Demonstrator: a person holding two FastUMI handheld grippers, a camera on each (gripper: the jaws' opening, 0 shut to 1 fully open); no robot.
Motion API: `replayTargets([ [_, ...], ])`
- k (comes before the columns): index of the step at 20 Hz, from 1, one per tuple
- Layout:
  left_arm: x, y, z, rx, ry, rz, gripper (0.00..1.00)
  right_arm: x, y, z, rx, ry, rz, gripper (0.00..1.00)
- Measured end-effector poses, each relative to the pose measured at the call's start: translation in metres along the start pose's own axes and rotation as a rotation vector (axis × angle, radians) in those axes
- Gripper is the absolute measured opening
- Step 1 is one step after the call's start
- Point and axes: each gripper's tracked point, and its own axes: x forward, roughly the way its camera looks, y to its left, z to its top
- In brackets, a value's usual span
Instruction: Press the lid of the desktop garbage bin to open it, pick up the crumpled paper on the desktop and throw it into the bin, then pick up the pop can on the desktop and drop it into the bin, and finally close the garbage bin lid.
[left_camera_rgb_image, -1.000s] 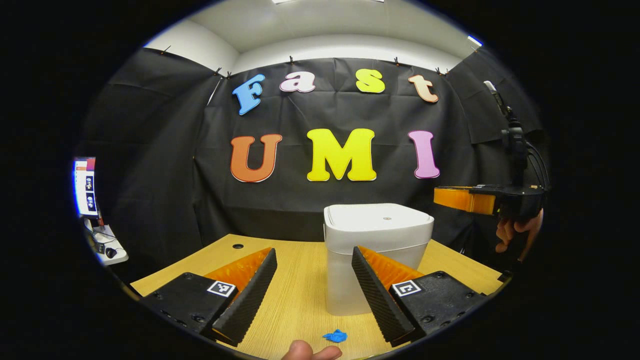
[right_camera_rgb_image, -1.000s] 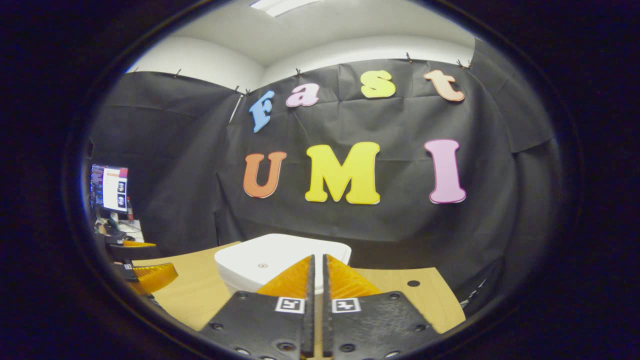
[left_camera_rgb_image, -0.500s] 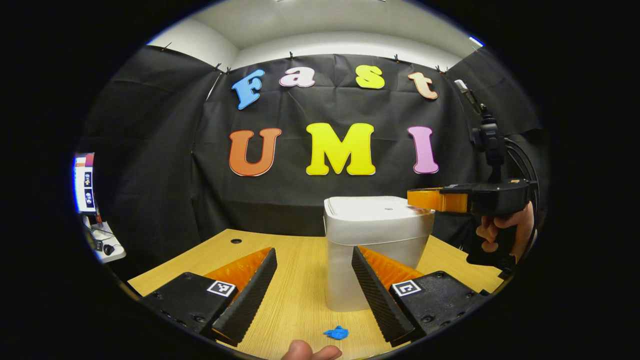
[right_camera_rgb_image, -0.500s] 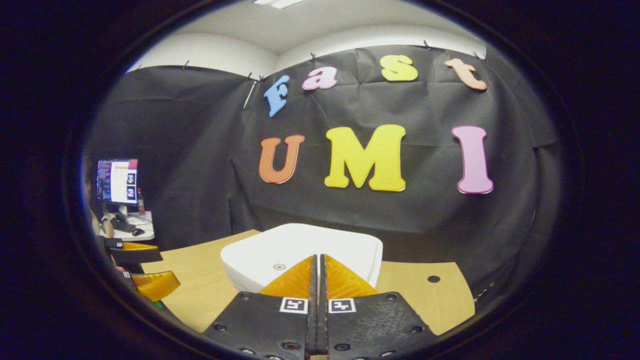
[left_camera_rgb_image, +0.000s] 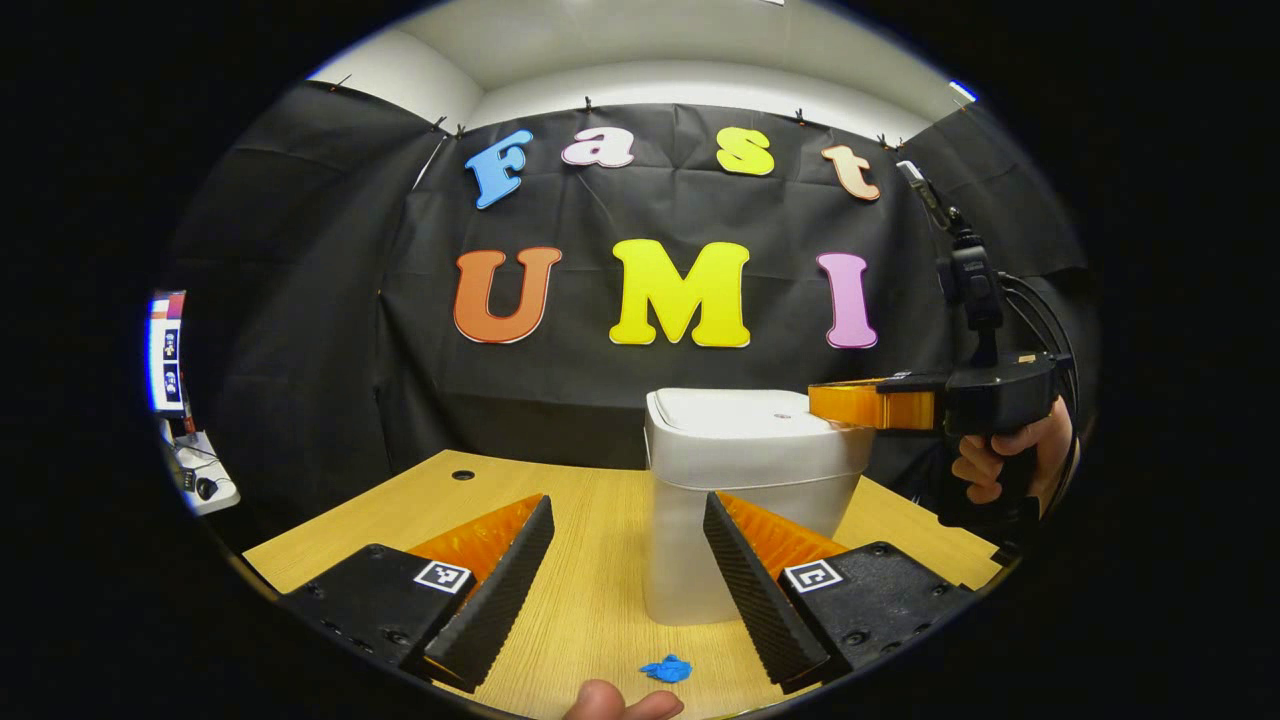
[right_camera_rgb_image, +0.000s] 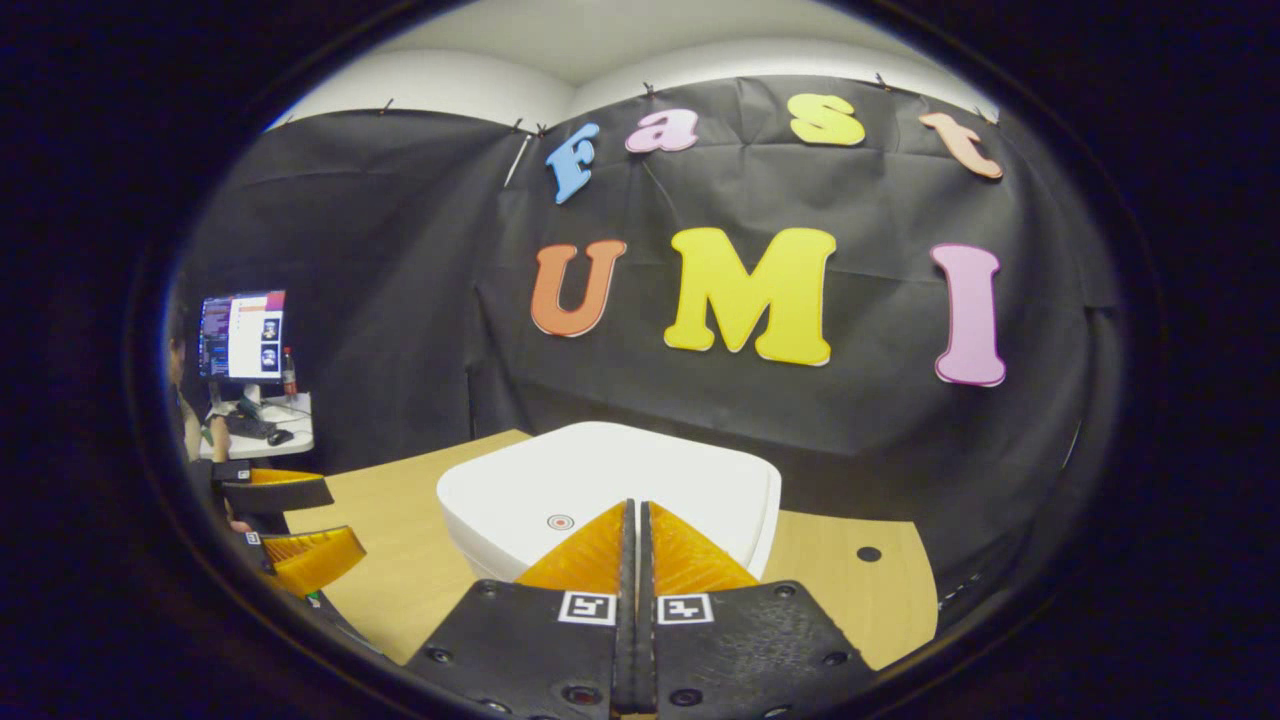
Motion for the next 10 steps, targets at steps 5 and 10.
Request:
replayTargets([
  [5,0.001,0.002,-0.002,0.000,0.003,0.010,0.98,-0.013,-0.001,0.015,0.027,-0.097,0.000,0.80],
  [10,0.001,-0.003,0.002,0.005,0.000,0.006,0.98,-0.025,-0.007,0.033,0.101,-0.163,0.018,0.93],
])
